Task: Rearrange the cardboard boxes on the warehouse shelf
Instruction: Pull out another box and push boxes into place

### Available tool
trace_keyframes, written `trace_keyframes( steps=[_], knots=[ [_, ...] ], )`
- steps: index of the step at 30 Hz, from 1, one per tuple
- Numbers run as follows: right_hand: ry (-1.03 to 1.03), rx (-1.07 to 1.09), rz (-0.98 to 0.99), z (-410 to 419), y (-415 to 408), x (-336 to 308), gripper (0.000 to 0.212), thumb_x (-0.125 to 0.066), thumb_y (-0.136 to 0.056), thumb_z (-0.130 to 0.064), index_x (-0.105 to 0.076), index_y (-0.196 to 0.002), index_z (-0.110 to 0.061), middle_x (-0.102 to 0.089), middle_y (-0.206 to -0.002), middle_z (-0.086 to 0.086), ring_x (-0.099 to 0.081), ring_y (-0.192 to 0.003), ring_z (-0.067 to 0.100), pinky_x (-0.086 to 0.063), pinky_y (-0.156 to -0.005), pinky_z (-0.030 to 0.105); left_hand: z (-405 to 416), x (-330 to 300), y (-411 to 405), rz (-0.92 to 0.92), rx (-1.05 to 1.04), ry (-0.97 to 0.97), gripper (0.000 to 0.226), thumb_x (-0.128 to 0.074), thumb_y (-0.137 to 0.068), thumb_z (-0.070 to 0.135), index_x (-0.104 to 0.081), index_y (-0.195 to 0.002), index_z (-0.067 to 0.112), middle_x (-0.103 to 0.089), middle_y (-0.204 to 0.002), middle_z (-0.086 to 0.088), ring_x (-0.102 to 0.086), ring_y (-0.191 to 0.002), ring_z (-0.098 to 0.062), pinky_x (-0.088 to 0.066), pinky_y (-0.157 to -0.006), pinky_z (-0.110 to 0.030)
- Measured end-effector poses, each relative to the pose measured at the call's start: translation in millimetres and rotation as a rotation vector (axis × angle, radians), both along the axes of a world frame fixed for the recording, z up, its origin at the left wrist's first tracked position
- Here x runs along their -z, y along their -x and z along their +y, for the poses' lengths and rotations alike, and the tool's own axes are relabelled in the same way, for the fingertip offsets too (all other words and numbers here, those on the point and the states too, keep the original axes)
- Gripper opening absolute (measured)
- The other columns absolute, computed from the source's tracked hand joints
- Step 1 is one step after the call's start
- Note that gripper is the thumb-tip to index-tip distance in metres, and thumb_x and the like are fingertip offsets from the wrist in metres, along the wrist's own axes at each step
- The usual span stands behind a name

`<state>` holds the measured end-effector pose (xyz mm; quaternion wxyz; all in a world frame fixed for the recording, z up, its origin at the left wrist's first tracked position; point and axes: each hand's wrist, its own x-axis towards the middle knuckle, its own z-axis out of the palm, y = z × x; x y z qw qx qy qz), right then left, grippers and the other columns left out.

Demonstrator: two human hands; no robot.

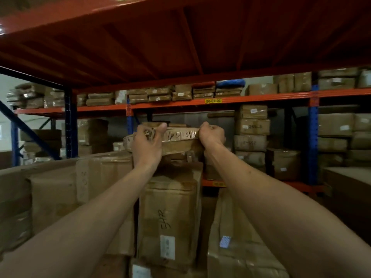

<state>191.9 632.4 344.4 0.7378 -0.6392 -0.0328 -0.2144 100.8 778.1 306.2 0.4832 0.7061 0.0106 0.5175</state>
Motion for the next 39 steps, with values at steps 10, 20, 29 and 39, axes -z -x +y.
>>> trace_keyframes(
  steps=[10, 20, 29, 39],
  knots=[
    [0.021, 0.34, -0.084, -157, 137, 8, 0.027, -0.055, -0.095, -0.033, -0.065, -0.111, -0.014, -0.068, -0.101, 0.007, -0.063, -0.089, 0.021, -0.051, -0.081, 0.034, -135, 7, 65, -0.125, 0.226, -0.026, 0.043, -0.056, -0.085, 0.068, -0.051, -0.085, 0.025, -0.061, -0.083, 0.008, -0.057, -0.072, 0.003, -0.039, -0.053, -0.01],
    [0.009, 0.678, -0.003, -361, 226, 33, 0.034, -0.055, -0.092, -0.038, -0.066, -0.118, -0.018, -0.065, -0.11, 0.008, -0.06, -0.094, 0.026, -0.052, -0.089, 0.037, -338, 26, 110, -0.079, 0.645, 0.024, 0.041, -0.057, -0.084, 0.066, -0.056, -0.087, 0.025, -0.065, -0.091, 0.006, -0.064, -0.089, -0.01, -0.047, -0.065, -0.021],
    [0.753, 0.895, 0.055, -552, 264, 77, 0.032, -0.042, -0.101, -0.034, -0.057, -0.123, -0.017, -0.06, -0.119, 0.012, -0.053, -0.111, 0.03, -0.044, -0.099, 0.051, -521, 75, 110, -0.011, 0.715, -0.093, 0.042, -0.064, -0.088, 0.055, -0.053, -0.098, 0.015, -0.062, -0.106, -0.005, -0.058, -0.085, 0.0, -0.043, -0.06, -0.006],
    [0.943, 0.793, -0.405, -594, 196, 99, 0.049, -0.031, -0.103, -0.039, -0.076, -0.108, -0.022, -0.064, -0.131, 0.003, -0.036, -0.138, 0.019, -0.015, -0.119, 0.041, -552, 101, 63, -0.054, 0.177, -0.174, 0.07, -0.028, -0.085, 0.084, -0.049, -0.112, 0.022, -0.067, -0.094, -0.003, -0.065, -0.072, -0.017, -0.04, -0.047, -0.021]
  ],
)
